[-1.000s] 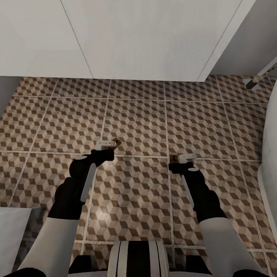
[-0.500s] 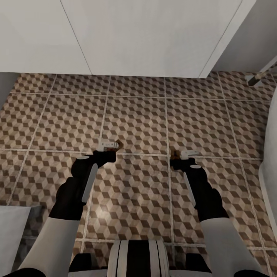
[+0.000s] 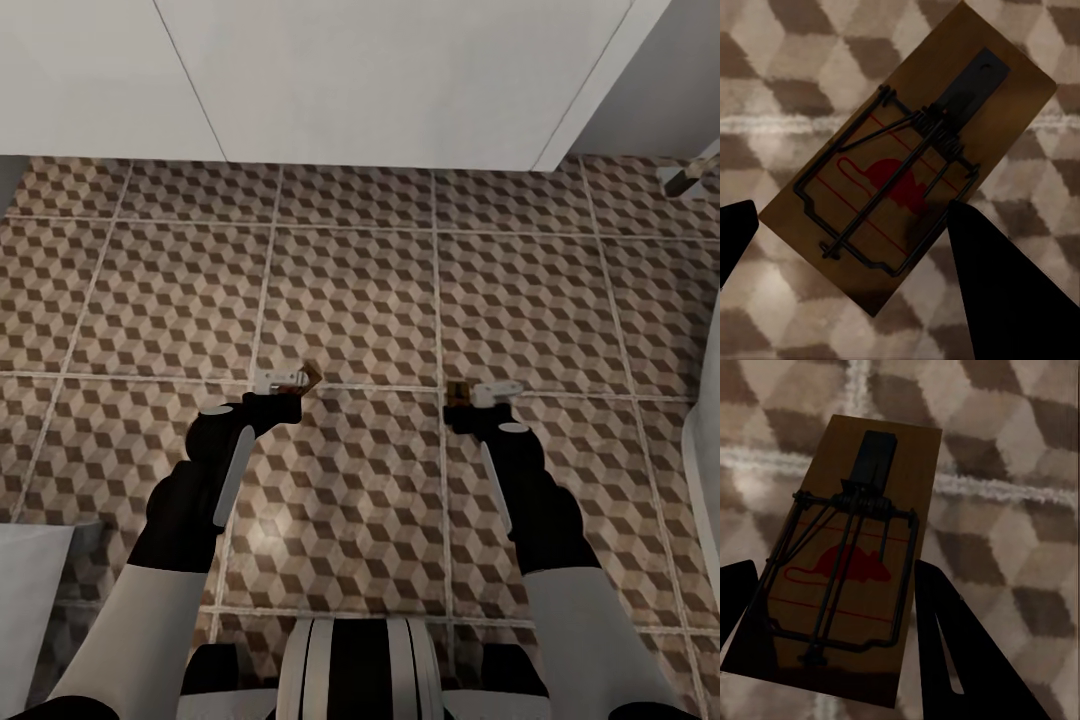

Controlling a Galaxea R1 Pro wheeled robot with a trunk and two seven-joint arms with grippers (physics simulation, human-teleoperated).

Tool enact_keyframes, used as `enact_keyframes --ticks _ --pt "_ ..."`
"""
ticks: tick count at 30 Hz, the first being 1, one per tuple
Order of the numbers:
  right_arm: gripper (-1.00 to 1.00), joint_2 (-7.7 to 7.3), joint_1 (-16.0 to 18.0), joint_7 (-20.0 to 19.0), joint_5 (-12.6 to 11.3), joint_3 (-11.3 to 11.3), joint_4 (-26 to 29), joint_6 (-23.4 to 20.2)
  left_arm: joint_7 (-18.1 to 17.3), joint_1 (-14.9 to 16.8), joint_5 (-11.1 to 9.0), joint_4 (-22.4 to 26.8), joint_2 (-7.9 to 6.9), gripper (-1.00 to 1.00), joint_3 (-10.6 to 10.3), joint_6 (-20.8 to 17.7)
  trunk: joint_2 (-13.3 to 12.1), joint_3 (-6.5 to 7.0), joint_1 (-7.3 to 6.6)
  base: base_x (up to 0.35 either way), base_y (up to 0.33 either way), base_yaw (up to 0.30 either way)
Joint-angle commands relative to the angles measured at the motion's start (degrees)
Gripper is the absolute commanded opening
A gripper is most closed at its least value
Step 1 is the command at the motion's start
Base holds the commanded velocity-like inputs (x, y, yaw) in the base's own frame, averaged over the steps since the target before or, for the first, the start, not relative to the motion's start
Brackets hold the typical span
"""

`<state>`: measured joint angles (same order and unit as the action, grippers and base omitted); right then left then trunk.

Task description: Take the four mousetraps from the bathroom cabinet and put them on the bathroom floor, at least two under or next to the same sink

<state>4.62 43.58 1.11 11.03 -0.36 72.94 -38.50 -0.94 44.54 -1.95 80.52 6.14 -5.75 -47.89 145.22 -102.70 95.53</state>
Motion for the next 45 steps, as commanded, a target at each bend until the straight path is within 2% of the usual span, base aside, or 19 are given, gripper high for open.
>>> enact_keyframes --ticks 1,5,11,19,27,32,45 --pt "-1.0 0.04 0.0 0.0 0.0 -0.1 0.5 -0.5 -0.1 0.0 -0.2 0.1 0.01 -1.0 0.0 -0.3 0.0 -0.26 0.01 0.0 0.0 0.0" --pt "-1.0 0.04 0.0 -0.1 0.0 -0.1 3.3 -2.8 -0.1 0.0 -0.2 0.3 0.01 -1.0 0.0 -0.3 0.1 -1.14 0.12 0.0 0.0 0.0" --pt "-1.0 0.04 0.0 -0.1 0.0 0.0 5.2 -3.9 -0.1 0.0 -0.1 1.2 0.01 -1.0 0.1 -0.4 0.2 -2.3 0.27 0.0 0.0 0.0" --pt "-1.0 -0.01 0.0 -0.1 0.0 0.1 6.2 -4.0 -0.1 0.0 -0.1 2.1 0.0 -1.0 0.1 -0.4 0.2 -2.3 0.38 0.0 0.0 0.0" --pt "-1.0 -0.28 0.0 -0.1 0.0 2.2 6.2 -4.0 -0.1 0.0 -0.2 2.2 -0.07 -1.0 0.1 -0.5 0.2 -2.3 0.38 0.0 0.0 0.0" --pt "-1.0 -0.26 0.0 -0.1 0.0 2.5 6.3 -4.0 -0.1 0.0 -0.2 2.2 -0.07 -1.0 0.0 -0.6 0.2 -2.3 0.38 0.036 0.0 0.0" --pt "-1.0 -0.29 0.0 -0.1 0.0 2.6 6.3 -4.0 -0.1 0.0 -0.2 2.1 -0.07 -1.0 0.0 -0.6 0.2 -2.3 0.38 0.294 0.0 0.0"
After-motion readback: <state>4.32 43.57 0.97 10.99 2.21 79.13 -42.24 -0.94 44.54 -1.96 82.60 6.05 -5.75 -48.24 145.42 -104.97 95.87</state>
